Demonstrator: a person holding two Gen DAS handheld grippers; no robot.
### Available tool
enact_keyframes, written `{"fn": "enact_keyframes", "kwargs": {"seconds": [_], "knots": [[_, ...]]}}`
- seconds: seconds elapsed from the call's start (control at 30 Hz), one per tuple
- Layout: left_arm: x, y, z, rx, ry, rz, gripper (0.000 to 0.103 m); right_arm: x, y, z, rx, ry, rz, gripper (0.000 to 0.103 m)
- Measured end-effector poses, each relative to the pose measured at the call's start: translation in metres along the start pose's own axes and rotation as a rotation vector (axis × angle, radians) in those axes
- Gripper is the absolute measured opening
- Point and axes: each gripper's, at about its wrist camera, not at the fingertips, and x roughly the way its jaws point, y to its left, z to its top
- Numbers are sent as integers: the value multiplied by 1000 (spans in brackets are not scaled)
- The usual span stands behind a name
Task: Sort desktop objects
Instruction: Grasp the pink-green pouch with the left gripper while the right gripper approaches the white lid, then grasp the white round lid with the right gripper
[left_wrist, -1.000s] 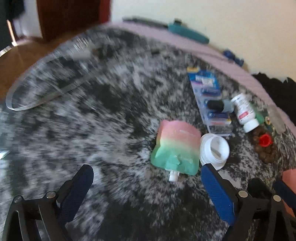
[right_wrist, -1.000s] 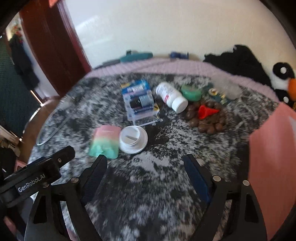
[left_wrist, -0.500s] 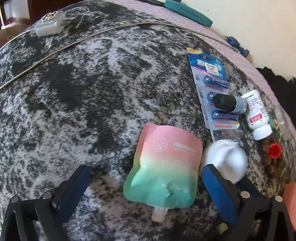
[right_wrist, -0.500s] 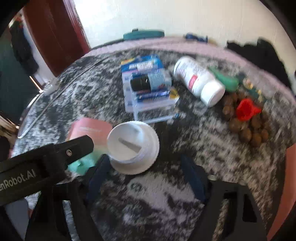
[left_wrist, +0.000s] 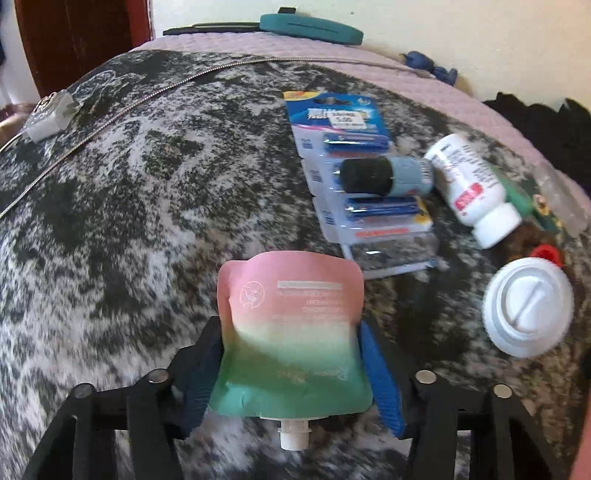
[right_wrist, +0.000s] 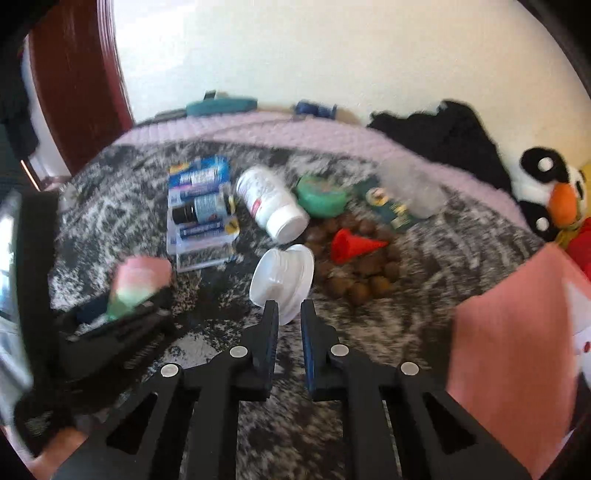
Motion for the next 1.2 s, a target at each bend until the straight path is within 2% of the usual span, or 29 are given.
{"fn": "enact_keyframes", "kwargs": {"seconds": [0.23,0.3,0.33,0.4,0.43,0.57,0.63,0.7,0.73,0.77,0.83,0.87,1.03,1.2], "knots": [[-57,-2,-6,-19,-75,-59,59,-48,-9,-3,9,-82,14,10],[-81,-2,-6,-21,-109,-73,59,-49,-15,-5,54,-79,47,13],[-86,-1,-6,-22,-118,-78,59,-41,-20,-7,93,-58,80,21],[-102,3,-7,-31,-143,-83,59,-19,-25,-10,154,8,117,88],[-110,6,-8,-35,-155,-85,59,-8,-27,-11,177,23,108,92],[-121,16,-10,-54,-172,-96,59,23,-28,-4,183,15,15,90],[-116,19,-9,-60,-167,-91,59,40,-27,-1,179,7,-2,90],[-106,22,-9,-69,-150,-89,59,65,-23,-3,158,36,-45,89],[-101,23,-9,-73,-142,-88,59,77,-22,-6,151,54,-45,82],[-98,22,-10,-76,-135,-86,59,83,-20,-9,144,56,-48,63],[-93,22,-12,-82,-122,-80,59,78,-18,-10,128,13,-59,35],[-92,21,-13,-85,-118,-78,59,71,-18,-8,123,9,-44,9],[-117,15,-22,-84,-146,-75,60,13,-30,3,167,-54,65,5],[-154,-2,-38,-26,-178,-58,60,-30,-69,0,346,-56,272,7]]}}
